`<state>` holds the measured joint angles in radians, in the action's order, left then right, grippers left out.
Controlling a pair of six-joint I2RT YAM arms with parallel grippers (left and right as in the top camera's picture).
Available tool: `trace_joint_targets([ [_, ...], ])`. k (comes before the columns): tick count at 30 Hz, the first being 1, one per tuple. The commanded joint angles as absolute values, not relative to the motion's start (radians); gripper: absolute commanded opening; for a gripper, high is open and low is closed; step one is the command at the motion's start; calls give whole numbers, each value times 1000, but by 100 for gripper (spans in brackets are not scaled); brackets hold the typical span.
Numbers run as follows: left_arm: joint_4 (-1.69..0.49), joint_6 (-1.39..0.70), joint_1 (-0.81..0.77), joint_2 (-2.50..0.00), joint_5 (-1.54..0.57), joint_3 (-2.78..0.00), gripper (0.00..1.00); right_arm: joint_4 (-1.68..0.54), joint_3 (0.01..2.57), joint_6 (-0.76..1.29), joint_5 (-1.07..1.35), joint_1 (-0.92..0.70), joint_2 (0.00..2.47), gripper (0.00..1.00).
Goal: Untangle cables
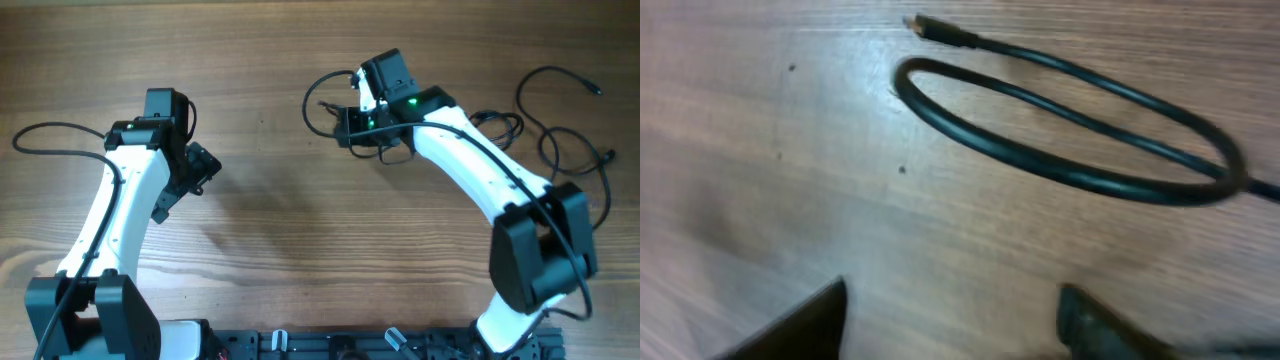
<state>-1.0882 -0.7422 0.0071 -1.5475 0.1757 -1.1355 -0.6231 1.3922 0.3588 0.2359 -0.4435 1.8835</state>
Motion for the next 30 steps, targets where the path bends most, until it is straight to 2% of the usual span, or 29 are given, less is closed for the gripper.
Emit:
trace_joint_targets([
  [1, -1088, -740, 11, -1551, 196, -1129, 100, -588, 1399, 403, 251, -445, 1946, 77],
  [2, -1088, -740, 11, -1551, 196, -1128, 100, -585, 1399, 410, 251, -445, 1959, 85],
  [4, -1088, -740, 11, -1551, 196, -1129, 100, -620, 1399, 439, 251, -446, 1970, 90],
  [9, -1088, -740, 11, -1551, 196, -1128, 100, -761, 1399, 443, 251, -445, 1971, 93],
  [12, -1088, -740, 11, -1551, 196, -1128, 100, -812, 1401, 418, 251, -440, 1956, 99],
  [21, -1088, -740, 11, -1551, 196, -1129, 100, -1142, 1527, 365, 262, -387, 1863, 100],
  [25, -1088, -740, 11, -1551, 196, -1128, 100, -1135, 1527, 369, 214, -387, 1861, 99],
  [30, -1088, -740, 11, -1551, 196, -1128, 100, -907, 1516, 482, 147, -394, 1861, 99],
])
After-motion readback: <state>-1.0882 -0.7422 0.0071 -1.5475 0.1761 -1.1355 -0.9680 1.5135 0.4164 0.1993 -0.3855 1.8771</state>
